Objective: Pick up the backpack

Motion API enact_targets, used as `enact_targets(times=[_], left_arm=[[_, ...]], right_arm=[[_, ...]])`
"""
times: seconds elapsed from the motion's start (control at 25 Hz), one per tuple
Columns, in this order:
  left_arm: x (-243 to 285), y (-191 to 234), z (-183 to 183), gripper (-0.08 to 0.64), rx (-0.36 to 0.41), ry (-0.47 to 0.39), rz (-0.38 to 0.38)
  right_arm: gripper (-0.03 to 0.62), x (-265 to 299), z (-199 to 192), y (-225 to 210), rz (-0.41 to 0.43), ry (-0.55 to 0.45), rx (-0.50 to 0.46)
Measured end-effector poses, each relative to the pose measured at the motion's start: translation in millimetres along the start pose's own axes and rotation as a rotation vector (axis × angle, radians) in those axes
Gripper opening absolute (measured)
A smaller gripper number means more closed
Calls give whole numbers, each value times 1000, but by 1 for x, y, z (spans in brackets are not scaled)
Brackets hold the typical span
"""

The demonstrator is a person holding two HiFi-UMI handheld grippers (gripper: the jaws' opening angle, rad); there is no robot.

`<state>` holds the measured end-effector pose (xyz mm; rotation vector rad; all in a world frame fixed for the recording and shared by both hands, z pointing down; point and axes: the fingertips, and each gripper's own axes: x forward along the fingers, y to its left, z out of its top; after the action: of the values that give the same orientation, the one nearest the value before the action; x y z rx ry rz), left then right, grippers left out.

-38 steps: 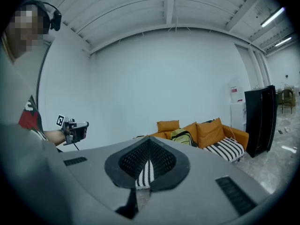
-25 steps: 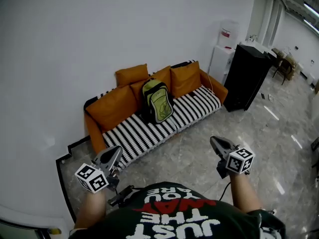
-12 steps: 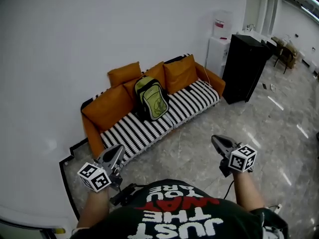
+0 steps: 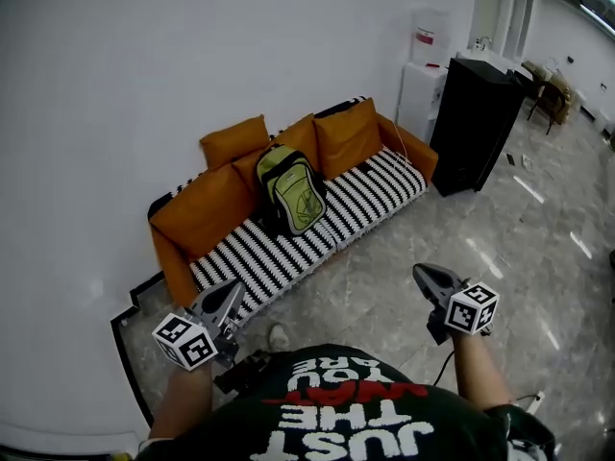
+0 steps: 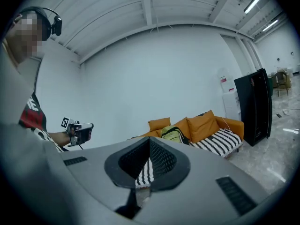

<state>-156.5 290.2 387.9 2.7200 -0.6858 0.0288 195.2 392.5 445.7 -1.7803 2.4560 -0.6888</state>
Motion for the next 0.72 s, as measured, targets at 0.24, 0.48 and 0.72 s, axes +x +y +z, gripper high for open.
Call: enact_targets(times=[0.24,0.48,0.72], left_arm=[[50,116,11,3,-40,2,-84],[104,246,54,3,-56,36,-170],[130,338,80,3,-72,38,-178]], right_arm=[[26,92,22,-17,-93,9,-7],[26,233,70,-5,-105,6,0],[27,346,111,3,-63,31,-15]])
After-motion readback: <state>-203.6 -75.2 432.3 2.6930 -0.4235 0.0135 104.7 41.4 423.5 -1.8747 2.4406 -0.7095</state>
